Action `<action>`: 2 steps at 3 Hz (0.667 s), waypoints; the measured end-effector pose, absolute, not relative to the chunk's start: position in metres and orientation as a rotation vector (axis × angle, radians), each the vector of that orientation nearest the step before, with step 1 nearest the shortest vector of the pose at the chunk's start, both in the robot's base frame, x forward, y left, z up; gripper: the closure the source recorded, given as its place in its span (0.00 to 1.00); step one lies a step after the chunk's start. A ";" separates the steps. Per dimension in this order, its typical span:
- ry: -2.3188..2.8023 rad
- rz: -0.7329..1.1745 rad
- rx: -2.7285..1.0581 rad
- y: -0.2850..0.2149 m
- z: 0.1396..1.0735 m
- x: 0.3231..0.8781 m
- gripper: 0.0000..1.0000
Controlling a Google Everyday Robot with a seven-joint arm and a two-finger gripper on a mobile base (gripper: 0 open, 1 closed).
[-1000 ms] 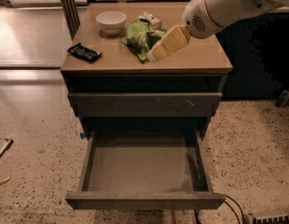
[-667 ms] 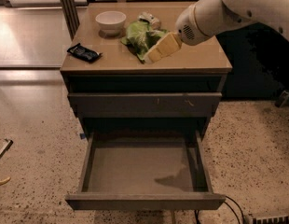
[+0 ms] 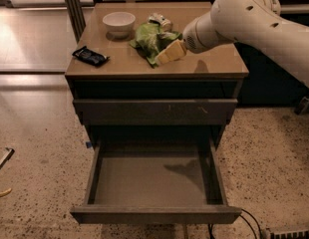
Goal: Place green rice chip bag into middle drawer
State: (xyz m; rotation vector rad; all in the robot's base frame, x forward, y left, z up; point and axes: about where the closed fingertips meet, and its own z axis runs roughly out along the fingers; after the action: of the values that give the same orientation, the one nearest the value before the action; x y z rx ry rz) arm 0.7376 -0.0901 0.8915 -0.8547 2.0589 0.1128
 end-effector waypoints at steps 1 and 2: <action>2.096 0.042 -0.771 -0.103 0.881 0.762 0.00; 2.123 0.061 -0.731 -0.104 0.870 0.782 0.00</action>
Offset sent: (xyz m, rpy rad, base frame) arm 0.0734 -0.0122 -0.0255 0.0557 0.0437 -0.1440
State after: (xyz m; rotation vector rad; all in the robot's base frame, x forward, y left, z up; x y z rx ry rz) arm 0.7821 -0.1037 0.8702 -0.7306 2.1231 0.0614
